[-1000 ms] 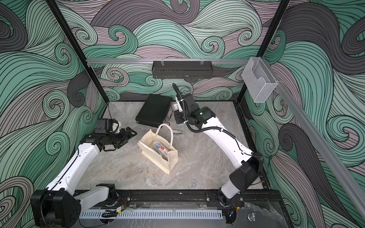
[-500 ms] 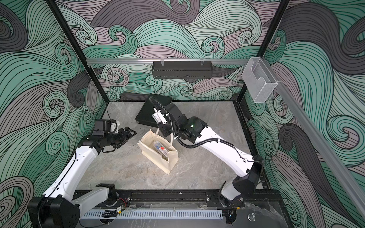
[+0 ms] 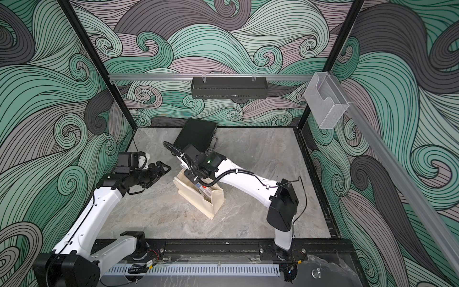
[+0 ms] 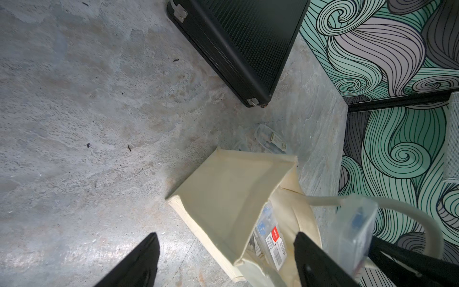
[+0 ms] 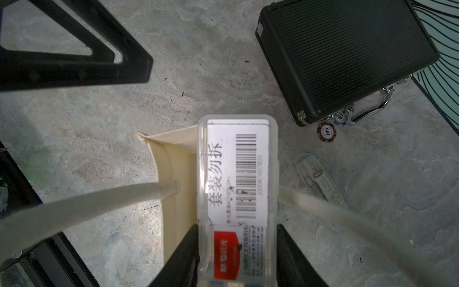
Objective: Put the compass set into the canvas bag
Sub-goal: Place the compass set in the canvas bag.
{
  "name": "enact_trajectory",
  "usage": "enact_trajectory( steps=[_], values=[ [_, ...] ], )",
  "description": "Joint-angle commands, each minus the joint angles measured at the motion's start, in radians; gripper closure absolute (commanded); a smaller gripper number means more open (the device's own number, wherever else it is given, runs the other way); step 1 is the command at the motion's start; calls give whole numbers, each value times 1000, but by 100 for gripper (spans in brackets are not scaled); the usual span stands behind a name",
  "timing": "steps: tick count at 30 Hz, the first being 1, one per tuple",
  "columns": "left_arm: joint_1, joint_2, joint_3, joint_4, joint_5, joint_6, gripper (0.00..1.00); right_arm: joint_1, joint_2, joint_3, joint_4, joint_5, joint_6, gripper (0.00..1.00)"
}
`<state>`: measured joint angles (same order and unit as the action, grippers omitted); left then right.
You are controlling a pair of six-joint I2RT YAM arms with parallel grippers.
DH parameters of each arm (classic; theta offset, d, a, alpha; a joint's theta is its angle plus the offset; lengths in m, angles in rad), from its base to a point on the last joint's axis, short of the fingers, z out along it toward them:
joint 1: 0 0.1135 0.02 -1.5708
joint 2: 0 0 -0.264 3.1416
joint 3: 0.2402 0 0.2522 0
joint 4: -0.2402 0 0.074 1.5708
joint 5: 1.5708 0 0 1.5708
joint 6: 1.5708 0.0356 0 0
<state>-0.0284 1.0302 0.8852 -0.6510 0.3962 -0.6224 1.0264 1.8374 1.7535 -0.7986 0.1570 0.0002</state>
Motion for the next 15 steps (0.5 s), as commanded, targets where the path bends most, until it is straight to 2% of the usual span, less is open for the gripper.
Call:
enact_trajectory(
  steps=[1, 15],
  values=[
    [7, -7, -6, -2, -3, 1, 14, 14, -16, -20, -24, 0, 2, 53],
    [7, 5, -12, 7, 3, -2, 14, 27, -47, -201, -28, 20, 53, 52]
  ],
)
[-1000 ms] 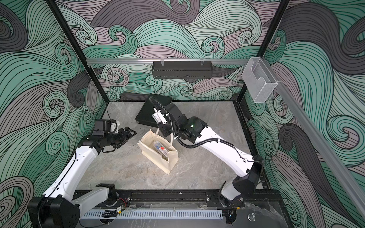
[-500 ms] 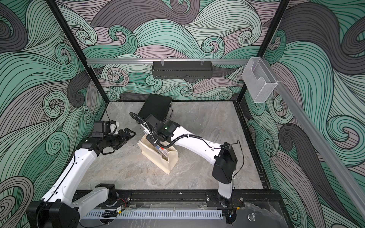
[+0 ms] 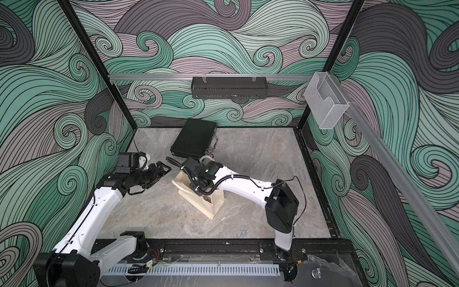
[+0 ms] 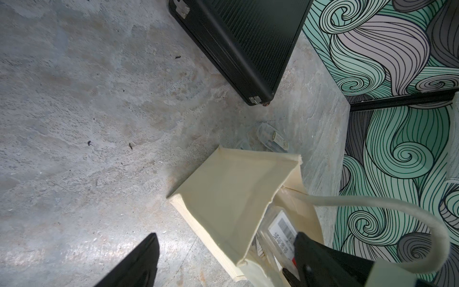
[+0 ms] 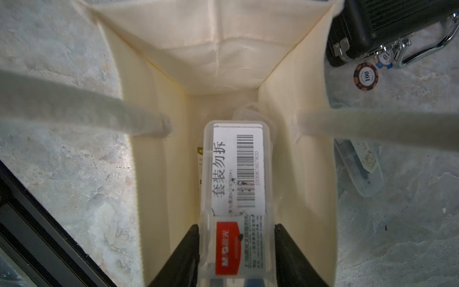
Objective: Put the compass set into the canvas bag
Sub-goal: Place the compass set in the canvas bag.
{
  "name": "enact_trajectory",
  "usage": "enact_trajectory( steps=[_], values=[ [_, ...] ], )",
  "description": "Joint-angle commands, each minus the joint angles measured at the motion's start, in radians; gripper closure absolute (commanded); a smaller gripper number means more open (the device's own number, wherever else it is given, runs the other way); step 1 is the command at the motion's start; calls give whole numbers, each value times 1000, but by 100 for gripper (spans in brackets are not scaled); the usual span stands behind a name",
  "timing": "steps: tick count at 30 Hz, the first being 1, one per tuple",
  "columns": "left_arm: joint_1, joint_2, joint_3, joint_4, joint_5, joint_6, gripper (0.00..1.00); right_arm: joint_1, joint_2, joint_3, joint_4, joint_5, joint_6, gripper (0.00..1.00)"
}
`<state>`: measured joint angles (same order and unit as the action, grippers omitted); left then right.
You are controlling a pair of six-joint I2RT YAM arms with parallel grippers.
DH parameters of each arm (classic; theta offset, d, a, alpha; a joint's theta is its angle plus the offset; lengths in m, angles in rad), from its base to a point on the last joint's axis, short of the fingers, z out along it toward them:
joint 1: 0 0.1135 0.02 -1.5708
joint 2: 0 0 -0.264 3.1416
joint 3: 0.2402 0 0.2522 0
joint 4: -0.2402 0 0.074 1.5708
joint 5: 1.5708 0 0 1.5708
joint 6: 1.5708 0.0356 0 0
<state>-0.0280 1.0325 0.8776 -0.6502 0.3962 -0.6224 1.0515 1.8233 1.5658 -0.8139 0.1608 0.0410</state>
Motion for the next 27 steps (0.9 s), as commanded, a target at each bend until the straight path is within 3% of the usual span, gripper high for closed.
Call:
enact_trajectory(
  steps=[1, 11, 20, 27],
  values=[
    [6, 3, -5, 6, 3, -2, 14, 1, -26, -20, -15, 13, 14, 52],
    [6, 0, -5, 9, 3, -2, 14, -32, 35, -24, -21, -23, 55, 51],
    [7, 10, 1, 11, 2, -5, 14, -23, 3, 60, -70, -12, 14, 30],
    [7, 15, 8, 10, 4, -5, 14, -24, -81, 124, -80, -7, -19, 24]
  ],
)
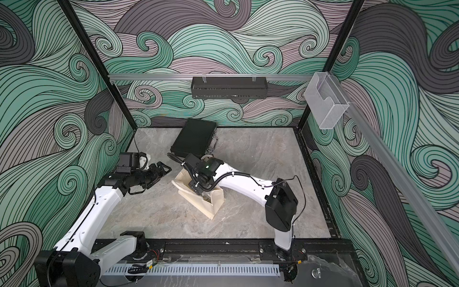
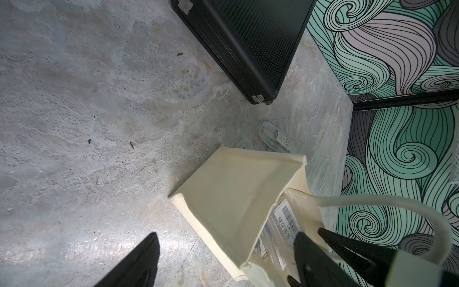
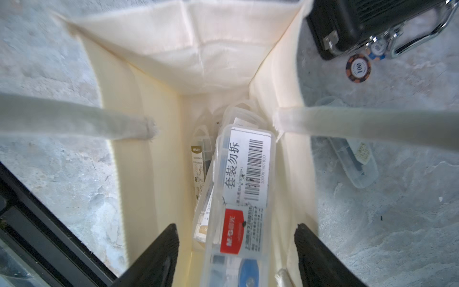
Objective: Put the compass set into the canvas bag
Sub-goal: Place the compass set in the canvas bag.
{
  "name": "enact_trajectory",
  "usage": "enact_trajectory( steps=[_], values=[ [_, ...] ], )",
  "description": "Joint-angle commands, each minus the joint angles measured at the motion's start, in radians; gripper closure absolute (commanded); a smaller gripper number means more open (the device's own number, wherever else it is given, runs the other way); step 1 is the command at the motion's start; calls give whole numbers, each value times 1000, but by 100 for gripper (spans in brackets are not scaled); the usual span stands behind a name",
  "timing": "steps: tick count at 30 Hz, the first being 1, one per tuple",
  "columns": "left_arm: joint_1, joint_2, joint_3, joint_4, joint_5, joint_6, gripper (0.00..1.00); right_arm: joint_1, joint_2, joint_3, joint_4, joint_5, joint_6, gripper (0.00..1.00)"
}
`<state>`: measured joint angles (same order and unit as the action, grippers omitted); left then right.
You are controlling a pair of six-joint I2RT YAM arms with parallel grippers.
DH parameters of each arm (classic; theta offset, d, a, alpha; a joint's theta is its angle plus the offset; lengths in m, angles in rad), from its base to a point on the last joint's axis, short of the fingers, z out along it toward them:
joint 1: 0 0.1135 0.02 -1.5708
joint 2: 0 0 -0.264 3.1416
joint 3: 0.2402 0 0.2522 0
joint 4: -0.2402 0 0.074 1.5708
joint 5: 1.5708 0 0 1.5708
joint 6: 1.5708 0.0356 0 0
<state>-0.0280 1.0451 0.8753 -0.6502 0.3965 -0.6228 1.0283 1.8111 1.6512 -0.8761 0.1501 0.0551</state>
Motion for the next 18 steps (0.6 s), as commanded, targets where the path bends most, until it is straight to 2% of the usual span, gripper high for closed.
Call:
enact_trajectory(
  steps=[1, 6, 18],
  values=[
    [7, 4, 10, 9, 4, -6, 14, 0, -77, 43, -17, -3, -44, 24],
    [7, 2, 8, 10, 5, -10, 14, 1, -78, 52, -80, -24, -74, 28],
    [7, -7, 5, 7, 2, -14, 14, 1, -53, -47, -140, -49, -13, 45]
  ],
)
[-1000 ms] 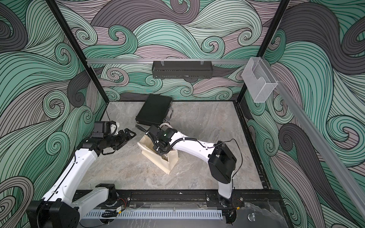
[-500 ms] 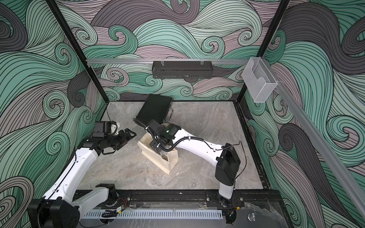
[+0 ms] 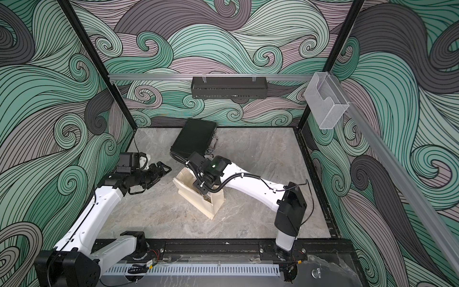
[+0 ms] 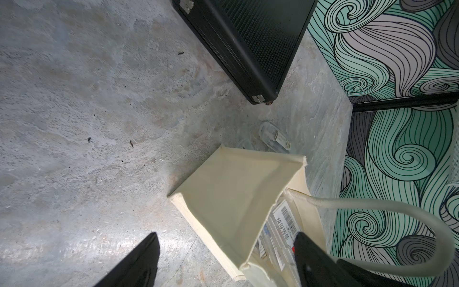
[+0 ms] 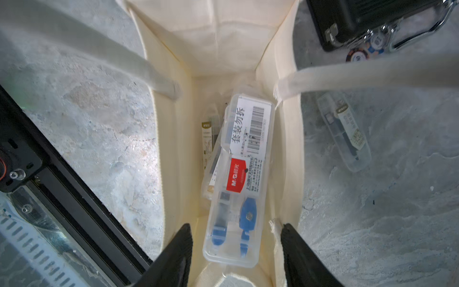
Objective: Put the compass set into the canvas bag
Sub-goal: Place the compass set in the canvas bag.
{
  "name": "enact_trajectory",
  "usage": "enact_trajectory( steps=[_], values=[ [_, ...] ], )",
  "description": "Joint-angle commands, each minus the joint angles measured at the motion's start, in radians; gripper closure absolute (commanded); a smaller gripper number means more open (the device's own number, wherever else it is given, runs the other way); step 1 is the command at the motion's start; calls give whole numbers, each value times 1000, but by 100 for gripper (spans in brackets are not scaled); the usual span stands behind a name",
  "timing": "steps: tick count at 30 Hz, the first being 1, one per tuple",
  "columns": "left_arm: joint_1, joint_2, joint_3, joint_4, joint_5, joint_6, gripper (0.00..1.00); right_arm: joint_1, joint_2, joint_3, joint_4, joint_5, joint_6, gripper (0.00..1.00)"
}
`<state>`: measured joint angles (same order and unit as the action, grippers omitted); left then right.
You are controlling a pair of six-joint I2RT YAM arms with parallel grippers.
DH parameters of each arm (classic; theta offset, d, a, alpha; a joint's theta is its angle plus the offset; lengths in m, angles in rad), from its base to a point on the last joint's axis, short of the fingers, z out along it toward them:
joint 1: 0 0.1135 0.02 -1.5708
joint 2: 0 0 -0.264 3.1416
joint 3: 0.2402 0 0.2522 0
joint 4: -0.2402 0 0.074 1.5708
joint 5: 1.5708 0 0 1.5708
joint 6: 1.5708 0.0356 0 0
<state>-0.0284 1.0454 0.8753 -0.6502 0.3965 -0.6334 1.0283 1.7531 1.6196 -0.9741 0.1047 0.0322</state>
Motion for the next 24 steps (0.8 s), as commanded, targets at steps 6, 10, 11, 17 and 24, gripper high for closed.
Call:
enact_trajectory(
  steps=[6, 10, 11, 17, 24],
  values=[
    [7, -5, 2, 7, 4, -8, 14, 1, 77, 5, -74, 21, 15, 52],
    [7, -9, 1, 4, 1, -3, 14, 2, 125, 42, -68, -15, 16, 59],
    [7, -9, 1, 3, -1, -3, 14, 1, 135, 52, -64, -26, 15, 60],
    [7, -10, 0, 3, -1, -2, 14, 4, 137, 95, -30, -68, 17, 60],
    [7, -8, 1, 0, 1, -1, 14, 5, 145, 131, -28, -81, 23, 42]
  ],
)
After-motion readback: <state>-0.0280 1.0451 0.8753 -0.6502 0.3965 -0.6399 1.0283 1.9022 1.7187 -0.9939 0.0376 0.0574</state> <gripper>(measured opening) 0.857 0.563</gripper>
